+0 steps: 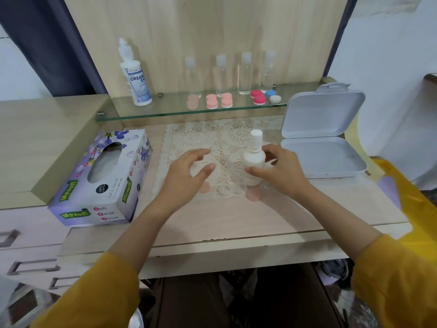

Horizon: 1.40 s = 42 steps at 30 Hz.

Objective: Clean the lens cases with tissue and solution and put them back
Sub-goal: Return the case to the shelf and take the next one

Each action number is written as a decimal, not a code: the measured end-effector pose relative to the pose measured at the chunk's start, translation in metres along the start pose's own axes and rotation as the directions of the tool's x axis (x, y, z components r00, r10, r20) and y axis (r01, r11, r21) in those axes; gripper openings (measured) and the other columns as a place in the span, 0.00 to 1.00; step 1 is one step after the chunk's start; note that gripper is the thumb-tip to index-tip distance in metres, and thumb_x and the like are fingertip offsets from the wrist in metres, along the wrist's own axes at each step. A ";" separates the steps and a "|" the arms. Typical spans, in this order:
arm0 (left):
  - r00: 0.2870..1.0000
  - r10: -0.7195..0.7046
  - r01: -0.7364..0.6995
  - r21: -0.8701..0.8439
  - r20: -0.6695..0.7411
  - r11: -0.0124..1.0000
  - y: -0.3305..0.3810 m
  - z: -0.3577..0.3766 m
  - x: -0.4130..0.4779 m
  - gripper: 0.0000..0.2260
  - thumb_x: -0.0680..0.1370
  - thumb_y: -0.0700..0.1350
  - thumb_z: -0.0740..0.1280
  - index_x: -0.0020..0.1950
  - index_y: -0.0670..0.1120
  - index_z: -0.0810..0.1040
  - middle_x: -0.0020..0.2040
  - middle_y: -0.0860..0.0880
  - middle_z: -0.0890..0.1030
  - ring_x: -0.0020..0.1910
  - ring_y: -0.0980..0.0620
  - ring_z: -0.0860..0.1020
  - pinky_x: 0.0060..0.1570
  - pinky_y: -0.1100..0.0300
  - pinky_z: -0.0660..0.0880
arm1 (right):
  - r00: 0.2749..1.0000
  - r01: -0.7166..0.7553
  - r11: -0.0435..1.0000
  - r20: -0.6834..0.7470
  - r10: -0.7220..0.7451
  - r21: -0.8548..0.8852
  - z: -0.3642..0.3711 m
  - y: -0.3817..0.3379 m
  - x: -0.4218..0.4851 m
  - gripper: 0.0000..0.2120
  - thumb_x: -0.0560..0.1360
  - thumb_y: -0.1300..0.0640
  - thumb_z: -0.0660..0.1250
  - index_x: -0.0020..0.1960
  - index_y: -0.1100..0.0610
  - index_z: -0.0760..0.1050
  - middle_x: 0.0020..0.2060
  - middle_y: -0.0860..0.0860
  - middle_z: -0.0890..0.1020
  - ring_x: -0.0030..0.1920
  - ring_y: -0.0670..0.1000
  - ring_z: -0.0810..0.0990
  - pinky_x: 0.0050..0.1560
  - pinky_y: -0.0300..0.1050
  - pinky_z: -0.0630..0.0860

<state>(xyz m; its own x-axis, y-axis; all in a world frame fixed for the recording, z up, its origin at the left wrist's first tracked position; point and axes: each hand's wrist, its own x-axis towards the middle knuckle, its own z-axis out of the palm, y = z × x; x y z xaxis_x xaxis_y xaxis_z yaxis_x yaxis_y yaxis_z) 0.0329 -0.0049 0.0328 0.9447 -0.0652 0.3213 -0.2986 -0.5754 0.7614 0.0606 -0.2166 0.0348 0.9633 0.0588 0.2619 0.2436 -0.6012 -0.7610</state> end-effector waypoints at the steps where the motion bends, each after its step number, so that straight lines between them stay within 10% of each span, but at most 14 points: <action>1: 0.999 0.053 -0.053 -0.015 0.012 0.998 0.010 0.002 0.006 0.15 0.76 0.47 0.65 0.62 0.48 0.74 0.58 0.56 0.75 0.56 0.58 0.74 0.61 0.61 0.69 | 1.000 -0.006 1.000 -0.001 0.006 0.030 0.001 0.001 -0.001 0.20 0.65 0.54 0.76 0.53 0.57 0.76 0.43 0.45 0.77 0.45 0.46 0.76 0.47 0.38 0.70; 9: 0.905 0.317 -0.313 -0.063 0.282 0.948 0.061 0.020 0.053 0.20 0.75 0.29 0.60 0.61 0.48 0.77 0.60 0.56 0.74 0.61 0.62 0.70 0.60 0.69 0.68 | 0.999 -0.020 0.961 0.043 0.009 0.277 0.007 0.008 -0.005 0.19 0.65 0.63 0.76 0.52 0.55 0.72 0.43 0.44 0.79 0.44 0.41 0.79 0.48 0.38 0.78; 14: 0.953 0.233 -0.255 0.097 0.194 0.962 0.070 0.022 0.066 0.07 0.71 0.48 0.71 0.47 0.48 0.81 0.44 0.52 0.79 0.38 0.59 0.74 0.42 0.67 0.71 | 0.999 0.001 0.951 0.036 -0.013 0.309 0.009 0.009 -0.004 0.20 0.65 0.65 0.75 0.53 0.55 0.73 0.42 0.42 0.78 0.42 0.35 0.78 0.46 0.32 0.77; 18: 0.977 0.171 -0.196 0.223 0.129 0.955 0.070 0.019 0.068 0.17 0.76 0.57 0.62 0.40 0.45 0.79 0.36 0.52 0.78 0.33 0.58 0.73 0.35 0.64 0.68 | 0.999 -0.007 0.943 0.034 -0.005 0.334 0.009 0.013 -0.004 0.20 0.65 0.64 0.75 0.53 0.54 0.73 0.44 0.44 0.79 0.43 0.35 0.78 0.45 0.30 0.76; 21: 0.954 0.255 -0.275 0.124 0.154 0.953 0.068 0.011 0.068 0.07 0.78 0.42 0.63 0.50 0.44 0.80 0.47 0.50 0.81 0.44 0.54 0.77 0.46 0.60 0.73 | 0.999 -0.014 0.936 0.041 -0.001 0.350 0.010 0.015 -0.004 0.20 0.65 0.64 0.75 0.52 0.53 0.73 0.44 0.43 0.79 0.43 0.34 0.78 0.45 0.30 0.76; 25: 0.879 0.329 -0.377 0.081 0.346 0.923 0.068 0.009 0.069 0.19 0.75 0.30 0.61 0.60 0.48 0.78 0.57 0.51 0.78 0.54 0.56 0.75 0.52 0.70 0.72 | 0.999 -0.017 0.932 0.040 0.003 0.362 0.010 0.016 -0.003 0.20 0.65 0.65 0.75 0.52 0.53 0.73 0.45 0.44 0.79 0.46 0.39 0.79 0.47 0.33 0.77; 42: 0.959 0.265 -0.275 0.106 0.098 0.956 0.072 0.024 0.069 0.07 0.70 0.49 0.72 0.41 0.47 0.81 0.36 0.58 0.78 0.34 0.61 0.72 0.36 0.69 0.68 | 0.999 -0.038 0.912 -0.015 0.048 0.408 0.018 0.013 -0.009 0.19 0.64 0.63 0.76 0.51 0.56 0.73 0.44 0.46 0.80 0.46 0.43 0.79 0.45 0.39 0.78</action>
<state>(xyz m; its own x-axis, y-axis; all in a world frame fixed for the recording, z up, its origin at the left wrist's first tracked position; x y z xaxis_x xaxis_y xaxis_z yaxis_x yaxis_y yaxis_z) 0.0800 -0.0708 0.0959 0.8404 -0.2948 0.4548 -0.5307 -0.6184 0.5797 0.0566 -0.2106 0.0118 0.9721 0.0175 0.2341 0.2319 -0.2259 -0.9461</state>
